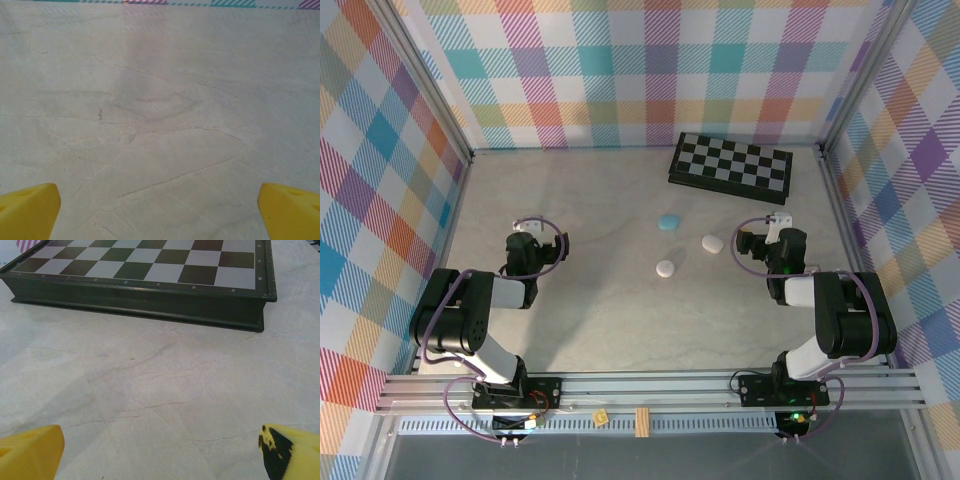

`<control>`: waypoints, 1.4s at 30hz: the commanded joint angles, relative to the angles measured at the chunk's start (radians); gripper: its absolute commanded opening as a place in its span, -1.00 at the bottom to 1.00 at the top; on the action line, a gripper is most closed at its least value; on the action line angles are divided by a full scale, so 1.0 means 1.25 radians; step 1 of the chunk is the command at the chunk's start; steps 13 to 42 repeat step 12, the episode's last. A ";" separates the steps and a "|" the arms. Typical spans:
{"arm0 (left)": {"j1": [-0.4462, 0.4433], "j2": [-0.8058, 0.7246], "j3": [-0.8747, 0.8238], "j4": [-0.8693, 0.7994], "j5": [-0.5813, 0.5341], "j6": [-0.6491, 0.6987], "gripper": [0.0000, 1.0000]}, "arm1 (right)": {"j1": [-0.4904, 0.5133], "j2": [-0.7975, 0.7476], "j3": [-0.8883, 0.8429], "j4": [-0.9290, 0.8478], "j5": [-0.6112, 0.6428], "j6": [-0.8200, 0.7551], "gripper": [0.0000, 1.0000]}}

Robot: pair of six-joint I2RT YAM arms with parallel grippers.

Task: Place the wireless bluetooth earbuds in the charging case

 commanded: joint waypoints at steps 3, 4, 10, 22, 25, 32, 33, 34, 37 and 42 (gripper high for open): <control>0.006 0.000 0.008 0.003 0.009 -0.008 0.99 | 0.001 0.003 0.001 0.036 -0.015 0.013 0.98; 0.006 0.000 0.009 0.002 0.008 -0.007 0.99 | 0.001 0.003 0.001 0.036 -0.016 0.012 0.98; 0.006 0.000 0.009 0.002 0.009 -0.007 0.99 | 0.001 0.003 0.001 0.037 -0.017 0.012 0.98; 0.006 -0.001 0.008 0.003 0.009 -0.008 0.99 | 0.002 0.003 0.001 0.036 -0.017 0.009 0.98; 0.006 -0.001 0.008 0.003 0.009 -0.008 0.99 | 0.002 0.003 0.001 0.036 -0.017 0.009 0.98; 0.006 -0.001 0.008 0.003 0.009 -0.008 0.99 | 0.002 0.003 0.001 0.036 -0.017 0.009 0.98; 0.006 -0.001 0.008 0.003 0.009 -0.008 0.99 | 0.002 0.003 0.001 0.036 -0.017 0.009 0.98; 0.006 -0.001 0.008 0.003 0.009 -0.008 0.99 | 0.002 0.003 0.001 0.036 -0.017 0.009 0.98; 0.006 -0.001 0.008 0.003 0.009 -0.008 0.99 | 0.002 0.003 0.001 0.036 -0.017 0.009 0.98; 0.006 -0.001 0.008 0.003 0.009 -0.008 0.99 | 0.002 0.003 0.001 0.036 -0.017 0.009 0.98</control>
